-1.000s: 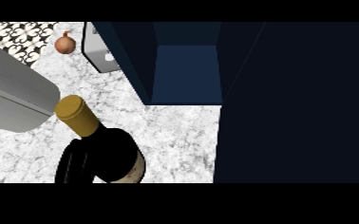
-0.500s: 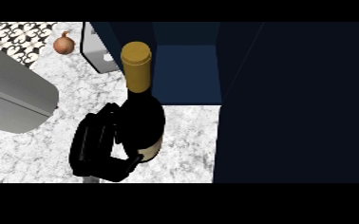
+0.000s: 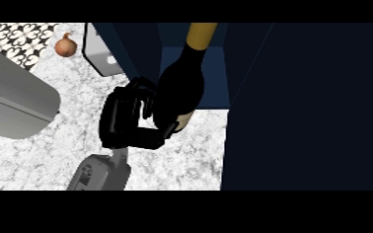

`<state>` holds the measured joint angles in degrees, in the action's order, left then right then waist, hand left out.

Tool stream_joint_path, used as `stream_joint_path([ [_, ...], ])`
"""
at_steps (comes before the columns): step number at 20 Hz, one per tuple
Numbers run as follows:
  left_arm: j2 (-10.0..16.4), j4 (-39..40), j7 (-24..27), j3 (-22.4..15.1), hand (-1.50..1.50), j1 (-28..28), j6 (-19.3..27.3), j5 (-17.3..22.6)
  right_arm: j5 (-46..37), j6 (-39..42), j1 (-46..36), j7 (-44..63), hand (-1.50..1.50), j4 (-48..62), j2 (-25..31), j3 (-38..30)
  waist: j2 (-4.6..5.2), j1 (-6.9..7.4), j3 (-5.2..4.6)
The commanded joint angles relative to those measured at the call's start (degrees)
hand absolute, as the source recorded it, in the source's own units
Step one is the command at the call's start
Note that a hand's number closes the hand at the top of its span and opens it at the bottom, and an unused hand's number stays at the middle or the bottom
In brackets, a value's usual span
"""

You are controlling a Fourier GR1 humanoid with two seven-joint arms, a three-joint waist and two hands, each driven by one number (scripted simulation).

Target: Pick up the wine, place it into the cabinet and close the cabinet

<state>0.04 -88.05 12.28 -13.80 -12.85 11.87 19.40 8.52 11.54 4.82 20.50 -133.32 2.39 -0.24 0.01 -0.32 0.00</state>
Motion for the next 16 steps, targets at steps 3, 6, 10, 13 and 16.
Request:
stream_joint_path([
  [3, -0.03, 8.3, 2.69, -2.82, 1.5, -7.24, 4.47, -2.38, -3.83, -1.32, -0.26, -1.09, -1.5, 0.21, -1.94, 3.25, 0.01, -0.05, -0.01],
  [6, -0.03, 11.66, 0.18, -7.47, 1.5, -11.57, 10.63, -1.64, -1.54, -0.49, -1.11, -2.33, -1.5, 2.99, -1.01, 0.31, 0.04, -0.13, 0.0],
  [10, -0.03, 15.44, 2.75, -7.71, 1.5, -13.59, 13.02, -0.82, 0.77, 2.32, -0.76, -5.13, -1.5, 4.77, 0.94, -2.54, 0.03, -0.12, 0.01],
  [13, -0.03, 23.82, 8.57, -5.82, 1.5, -16.58, 11.28, 4.75, -3.43, 0.07, 1.25, -4.35, -1.5, 2.16, -1.44, 2.21, 0.07, -0.33, -0.01],
  [16, -0.03, 22.87, 6.11, -6.08, 1.5, -15.07, 11.17, 3.7, 4.79, 2.81, 2.02, -0.62, -1.5, -0.89, 2.41, -4.03, -0.02, -0.16, 0.0],
])
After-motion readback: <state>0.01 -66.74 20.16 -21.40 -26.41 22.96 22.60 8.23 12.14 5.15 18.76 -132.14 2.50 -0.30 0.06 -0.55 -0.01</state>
